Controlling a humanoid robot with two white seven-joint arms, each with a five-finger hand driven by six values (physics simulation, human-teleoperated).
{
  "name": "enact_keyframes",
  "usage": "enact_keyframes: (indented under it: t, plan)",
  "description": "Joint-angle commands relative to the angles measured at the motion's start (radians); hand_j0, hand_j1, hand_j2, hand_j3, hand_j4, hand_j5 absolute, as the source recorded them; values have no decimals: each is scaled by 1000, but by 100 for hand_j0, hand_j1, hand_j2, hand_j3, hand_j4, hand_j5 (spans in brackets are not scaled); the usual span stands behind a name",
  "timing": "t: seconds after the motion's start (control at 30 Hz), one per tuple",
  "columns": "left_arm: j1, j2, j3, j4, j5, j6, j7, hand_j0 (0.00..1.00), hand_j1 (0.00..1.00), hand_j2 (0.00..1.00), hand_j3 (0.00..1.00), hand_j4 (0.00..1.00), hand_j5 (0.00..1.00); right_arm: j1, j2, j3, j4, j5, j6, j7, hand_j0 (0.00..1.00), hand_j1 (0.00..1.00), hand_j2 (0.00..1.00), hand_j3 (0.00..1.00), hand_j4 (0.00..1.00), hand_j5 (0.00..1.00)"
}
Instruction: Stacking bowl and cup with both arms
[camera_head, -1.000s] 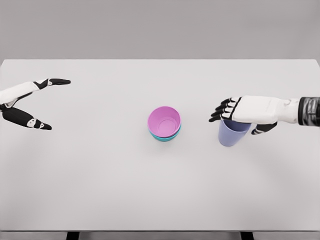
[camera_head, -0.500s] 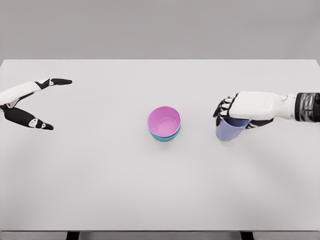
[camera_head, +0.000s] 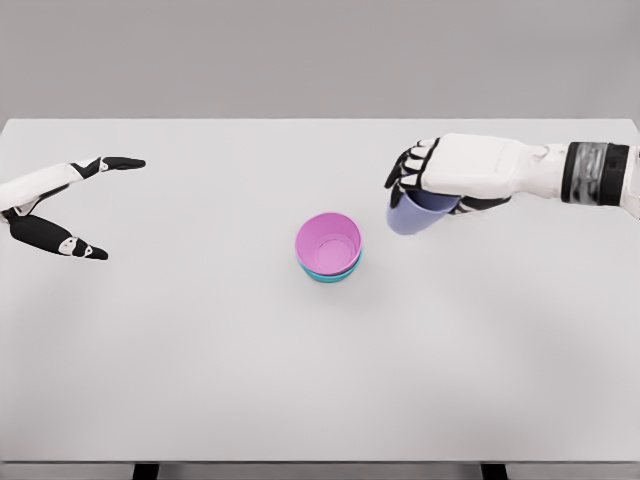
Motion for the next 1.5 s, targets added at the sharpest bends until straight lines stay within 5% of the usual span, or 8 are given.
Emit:
enact_keyframes:
  t: [0.0,0.33,0.57,1.1,1.17,1.23,1.47]
  plan:
    - [0,-2,0,0,8,2,0,100,100,100,100,100,100,0,61,1,-1,-6,3,0,58,58,58,58,58,58]
    - [0,-2,0,0,8,2,0,100,100,100,100,100,100,-55,204,68,-6,-3,3,0,58,58,58,58,58,58]
    - [0,-2,0,0,8,2,0,100,100,100,100,100,100,-55,206,144,25,-3,3,0,58,58,58,58,58,58]
    - [0,-3,0,0,8,2,0,100,100,100,100,100,100,-66,230,156,97,14,3,0,59,59,59,59,59,59]
    - [0,-3,0,0,8,2,0,100,100,100,100,100,100,-68,229,154,94,16,3,0,67,67,67,67,67,67]
    - [0,-3,0,0,8,2,0,100,100,100,100,100,100,-69,227,154,79,20,3,0,100,100,100,100,100,100]
    - [0,-6,0,0,8,2,0,100,100,100,100,100,100,-66,204,150,14,20,3,0,100,100,100,100,100,100]
